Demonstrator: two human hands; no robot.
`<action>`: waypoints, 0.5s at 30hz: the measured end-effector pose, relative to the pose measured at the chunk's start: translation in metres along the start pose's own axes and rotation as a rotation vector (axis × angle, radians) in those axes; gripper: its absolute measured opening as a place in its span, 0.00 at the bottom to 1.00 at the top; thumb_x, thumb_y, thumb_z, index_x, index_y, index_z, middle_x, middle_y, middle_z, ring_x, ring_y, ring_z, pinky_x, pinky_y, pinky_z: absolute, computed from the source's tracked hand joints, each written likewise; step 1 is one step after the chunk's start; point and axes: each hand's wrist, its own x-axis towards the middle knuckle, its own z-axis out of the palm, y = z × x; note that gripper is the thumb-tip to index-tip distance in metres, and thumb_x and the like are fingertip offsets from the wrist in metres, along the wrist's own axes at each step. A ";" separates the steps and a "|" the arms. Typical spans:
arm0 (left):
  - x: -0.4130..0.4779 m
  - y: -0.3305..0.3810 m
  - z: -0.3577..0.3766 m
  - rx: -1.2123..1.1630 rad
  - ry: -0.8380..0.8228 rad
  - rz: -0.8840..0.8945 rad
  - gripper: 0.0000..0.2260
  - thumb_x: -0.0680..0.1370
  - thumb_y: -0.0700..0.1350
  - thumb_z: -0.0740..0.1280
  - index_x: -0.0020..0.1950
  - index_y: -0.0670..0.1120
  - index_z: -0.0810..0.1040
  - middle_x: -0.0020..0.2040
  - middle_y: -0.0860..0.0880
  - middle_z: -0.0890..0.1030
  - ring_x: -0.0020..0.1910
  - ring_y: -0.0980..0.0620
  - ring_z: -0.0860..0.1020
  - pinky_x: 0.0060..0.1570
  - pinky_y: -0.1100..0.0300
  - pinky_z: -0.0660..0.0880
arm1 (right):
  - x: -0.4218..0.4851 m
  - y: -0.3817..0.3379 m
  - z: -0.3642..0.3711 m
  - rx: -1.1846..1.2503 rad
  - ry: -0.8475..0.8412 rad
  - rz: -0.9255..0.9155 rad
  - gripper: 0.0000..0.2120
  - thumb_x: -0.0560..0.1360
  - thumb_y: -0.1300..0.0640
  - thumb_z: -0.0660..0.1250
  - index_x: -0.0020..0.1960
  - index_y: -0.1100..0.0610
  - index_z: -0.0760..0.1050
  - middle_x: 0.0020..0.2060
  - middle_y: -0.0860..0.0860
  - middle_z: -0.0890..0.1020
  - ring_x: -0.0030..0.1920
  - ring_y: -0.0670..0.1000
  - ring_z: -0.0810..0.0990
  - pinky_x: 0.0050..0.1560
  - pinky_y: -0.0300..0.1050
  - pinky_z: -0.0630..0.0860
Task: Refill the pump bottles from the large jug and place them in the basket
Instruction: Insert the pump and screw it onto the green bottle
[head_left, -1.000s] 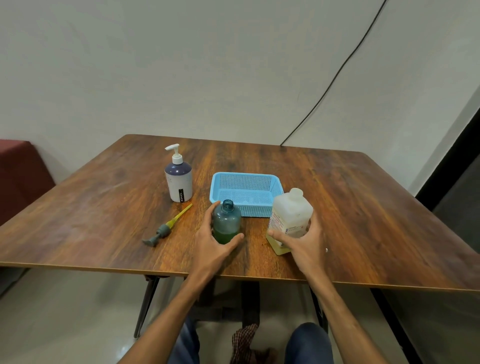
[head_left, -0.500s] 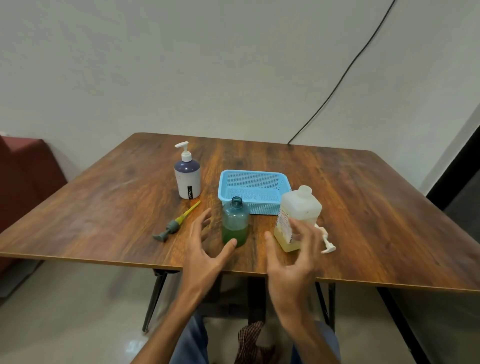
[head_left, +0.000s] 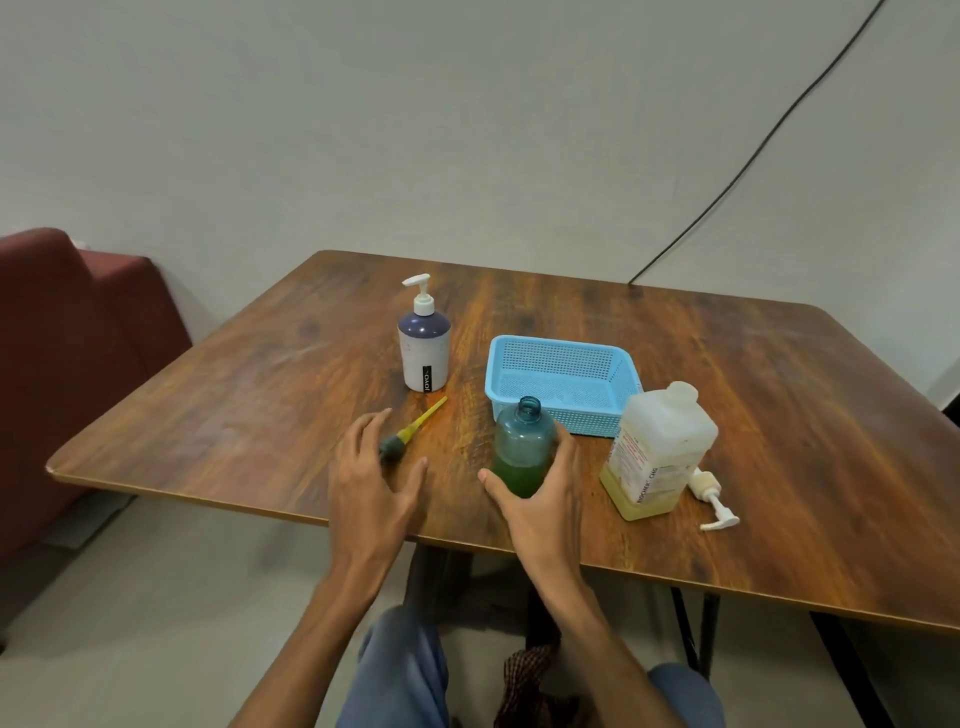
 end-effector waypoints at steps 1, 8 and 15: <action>0.005 -0.005 -0.001 0.033 -0.032 -0.026 0.32 0.74 0.51 0.77 0.74 0.48 0.70 0.71 0.47 0.72 0.69 0.46 0.72 0.66 0.43 0.74 | 0.001 0.001 0.001 0.007 -0.017 0.001 0.46 0.65 0.45 0.81 0.75 0.47 0.60 0.68 0.43 0.70 0.70 0.45 0.69 0.68 0.55 0.73; 0.023 -0.029 0.003 0.157 -0.143 -0.056 0.22 0.74 0.53 0.76 0.64 0.48 0.77 0.59 0.46 0.79 0.58 0.49 0.75 0.57 0.50 0.74 | 0.004 0.007 0.001 0.036 -0.039 0.027 0.41 0.67 0.48 0.81 0.74 0.43 0.62 0.67 0.40 0.73 0.68 0.44 0.72 0.68 0.54 0.73; 0.032 -0.024 -0.008 0.077 -0.127 0.001 0.14 0.73 0.46 0.77 0.58 0.49 0.83 0.51 0.54 0.80 0.51 0.52 0.78 0.49 0.54 0.77 | 0.005 0.008 -0.001 0.028 -0.048 0.024 0.39 0.67 0.48 0.80 0.72 0.43 0.64 0.65 0.39 0.74 0.66 0.43 0.73 0.66 0.52 0.75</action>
